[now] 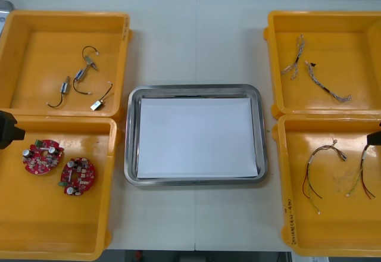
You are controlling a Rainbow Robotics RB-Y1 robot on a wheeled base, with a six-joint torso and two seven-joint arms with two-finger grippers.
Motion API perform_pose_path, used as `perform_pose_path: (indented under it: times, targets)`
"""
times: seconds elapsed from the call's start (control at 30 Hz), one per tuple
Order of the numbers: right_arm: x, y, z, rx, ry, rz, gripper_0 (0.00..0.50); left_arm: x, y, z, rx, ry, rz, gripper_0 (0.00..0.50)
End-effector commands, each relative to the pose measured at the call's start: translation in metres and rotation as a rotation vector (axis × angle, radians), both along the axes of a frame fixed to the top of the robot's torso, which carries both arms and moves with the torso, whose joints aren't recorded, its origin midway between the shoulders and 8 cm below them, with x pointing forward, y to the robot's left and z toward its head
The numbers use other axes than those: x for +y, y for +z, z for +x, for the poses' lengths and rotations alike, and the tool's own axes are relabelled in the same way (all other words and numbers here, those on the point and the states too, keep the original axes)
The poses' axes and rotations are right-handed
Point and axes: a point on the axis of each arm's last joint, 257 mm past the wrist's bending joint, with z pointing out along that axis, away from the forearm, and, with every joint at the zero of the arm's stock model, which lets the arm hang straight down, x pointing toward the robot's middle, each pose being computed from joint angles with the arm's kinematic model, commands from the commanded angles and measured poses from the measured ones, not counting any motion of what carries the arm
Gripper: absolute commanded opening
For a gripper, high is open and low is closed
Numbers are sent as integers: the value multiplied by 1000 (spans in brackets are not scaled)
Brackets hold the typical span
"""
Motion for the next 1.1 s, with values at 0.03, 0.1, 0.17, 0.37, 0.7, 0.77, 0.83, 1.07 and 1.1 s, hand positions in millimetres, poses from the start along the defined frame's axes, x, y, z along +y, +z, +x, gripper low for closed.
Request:
perform_pose_path:
  times: [0.03, 0.1, 0.17, 0.37, 0.7, 0.77, 0.83, 1.07, 1.1]
  targets:
    - [6, 1, -4, -1, -24, 13, 500, 13, 1, -7, 18, 81, 10, 500]
    - [6, 1, -4, -1, -24, 13, 500, 13, 1, -7, 18, 81, 10, 500]
    - [6, 1, -4, -1, -24, 13, 500, 13, 1, -7, 18, 81, 10, 500]
    - [6, 1, -4, -1, -24, 13, 500, 13, 1, -7, 18, 81, 10, 500]
    - [6, 1, -4, -1, -24, 13, 500, 13, 1, -7, 18, 81, 10, 500]
    - [6, 1, -4, -1, -24, 13, 500, 13, 1, -7, 18, 81, 10, 500]
    - [6, 1, -4, -1, -24, 13, 500, 13, 1, -7, 18, 81, 10, 500]
    - [6, 1, -4, -1, -24, 13, 500, 13, 1, -7, 18, 81, 10, 500]
    - [6, 1, -4, -1, -24, 13, 500, 13, 1, -7, 18, 81, 10, 500]
